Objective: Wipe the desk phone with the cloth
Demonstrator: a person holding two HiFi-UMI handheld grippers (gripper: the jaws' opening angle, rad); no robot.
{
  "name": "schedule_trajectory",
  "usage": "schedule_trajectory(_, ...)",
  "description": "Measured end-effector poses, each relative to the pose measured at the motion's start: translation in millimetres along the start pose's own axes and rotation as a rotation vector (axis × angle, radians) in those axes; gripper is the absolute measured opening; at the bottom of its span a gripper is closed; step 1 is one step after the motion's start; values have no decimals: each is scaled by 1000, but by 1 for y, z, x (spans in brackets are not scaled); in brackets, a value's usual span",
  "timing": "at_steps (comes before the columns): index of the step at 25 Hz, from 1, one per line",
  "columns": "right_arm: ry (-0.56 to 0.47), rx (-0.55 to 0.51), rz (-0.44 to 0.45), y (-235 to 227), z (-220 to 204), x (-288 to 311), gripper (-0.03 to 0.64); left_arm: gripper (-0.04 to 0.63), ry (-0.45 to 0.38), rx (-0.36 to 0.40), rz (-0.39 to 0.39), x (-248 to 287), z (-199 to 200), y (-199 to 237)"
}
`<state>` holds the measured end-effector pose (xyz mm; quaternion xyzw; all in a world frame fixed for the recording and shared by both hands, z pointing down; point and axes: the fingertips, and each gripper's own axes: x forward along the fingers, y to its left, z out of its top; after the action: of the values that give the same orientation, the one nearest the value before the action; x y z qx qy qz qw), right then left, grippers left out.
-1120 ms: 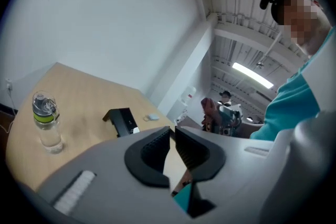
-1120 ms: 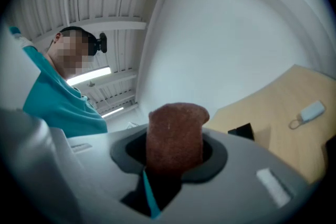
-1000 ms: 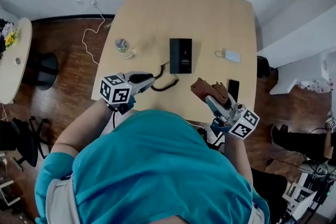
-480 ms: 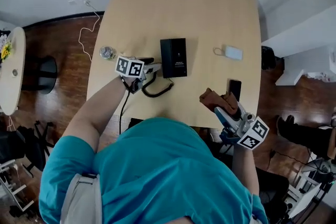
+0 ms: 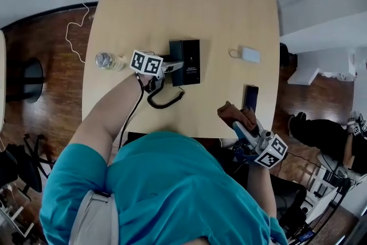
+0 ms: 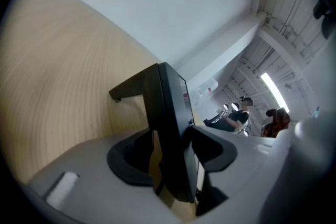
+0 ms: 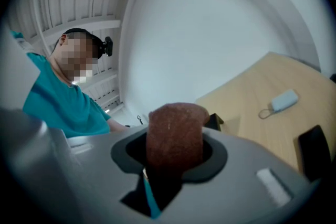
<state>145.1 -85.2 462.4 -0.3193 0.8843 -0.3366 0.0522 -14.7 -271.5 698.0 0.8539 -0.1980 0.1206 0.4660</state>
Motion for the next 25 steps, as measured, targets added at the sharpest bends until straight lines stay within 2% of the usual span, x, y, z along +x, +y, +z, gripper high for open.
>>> schedule_trajectory(10, 43, -42, 10, 1, 7, 3, 135, 186, -36, -107, -82, 0, 2, -10)
schedule_trajectory(16, 51, -91, 18, -5, 10, 3, 135, 169, 11, -127, -145, -2, 4, -49)
schedule_trajectory(21, 86, -273, 53, -2, 22, 33, 135, 169, 45, -188, -255, -26, 13, -105)
schedule_trajectory(25, 136, -542, 112, 29, 35, 71, 135, 169, 83, -202, -310, -70, 8, -163)
